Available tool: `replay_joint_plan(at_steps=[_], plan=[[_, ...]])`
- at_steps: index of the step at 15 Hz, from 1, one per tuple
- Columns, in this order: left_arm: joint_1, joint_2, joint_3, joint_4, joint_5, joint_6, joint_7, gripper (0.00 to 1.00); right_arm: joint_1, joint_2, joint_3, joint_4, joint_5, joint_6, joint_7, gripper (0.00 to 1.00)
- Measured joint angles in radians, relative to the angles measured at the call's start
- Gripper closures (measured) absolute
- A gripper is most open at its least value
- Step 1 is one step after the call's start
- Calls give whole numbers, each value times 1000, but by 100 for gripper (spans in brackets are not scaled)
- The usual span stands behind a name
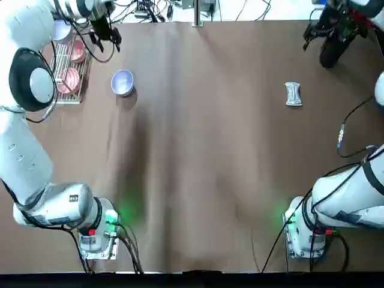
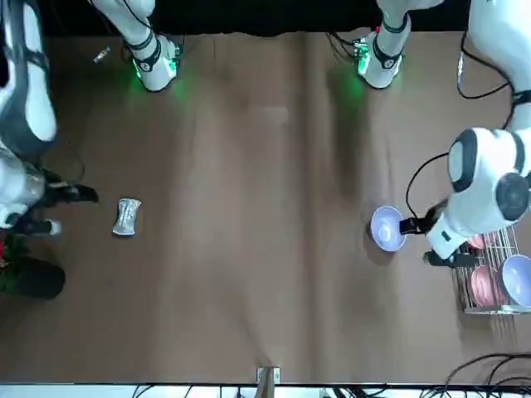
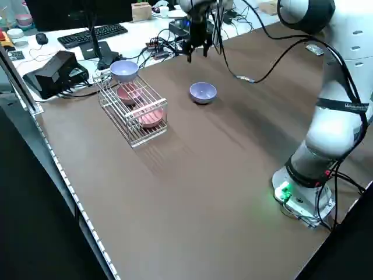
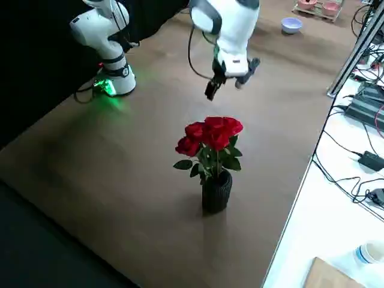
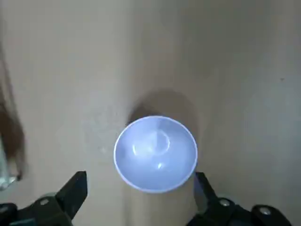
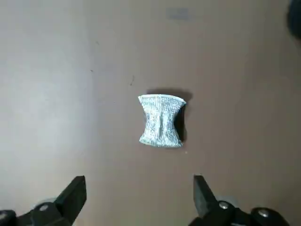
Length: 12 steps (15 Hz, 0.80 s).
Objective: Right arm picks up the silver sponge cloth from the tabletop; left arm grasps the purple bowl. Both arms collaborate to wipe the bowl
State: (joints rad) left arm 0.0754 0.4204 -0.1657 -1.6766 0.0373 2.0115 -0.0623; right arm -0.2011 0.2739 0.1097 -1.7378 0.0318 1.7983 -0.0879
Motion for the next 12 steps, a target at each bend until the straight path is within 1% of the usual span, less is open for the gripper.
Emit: replay_joint_plan(at_steps=[1, 3, 5, 7, 8, 9, 10, 11, 12], plan=[[0, 0, 0, -48, 0, 64, 0, 0, 0, 25, 0, -20, 0, 20, 0, 0], [9, 0, 1, -140, 0, 203, 0, 0, 0, 78, -1, -36, -1, 40, 0, 0], [40, 0, 2, -222, 1, 329, 7, 0, 0, 132, -3, -37, -1, 70, 0, 1], [79, 3, 3, -295, 2, 427, 23, 0, -5, 183, -8, -37, -2, 98, 0, 4], [91, 7, 3, -325, 2, 459, 27, 0, -10, 206, -11, -37, -4, 109, 0, 9], [96, 13, 3, -347, 2, 478, 29, 1, -16, 225, -13, -37, -9, 116, -1, 9], [95, 19, 3, -361, 2, 488, 29, 1, -20, 240, -14, -37, -15, 118, -1, 14], [93, 25, 2, -370, 2, 494, 29, 1, -21, 253, -14, -37, -19, 120, -1, 23], [91, 31, 1, -374, 2, 496, 29, 3, -20, 263, -13, -37, -21, 130, -1, 26]])
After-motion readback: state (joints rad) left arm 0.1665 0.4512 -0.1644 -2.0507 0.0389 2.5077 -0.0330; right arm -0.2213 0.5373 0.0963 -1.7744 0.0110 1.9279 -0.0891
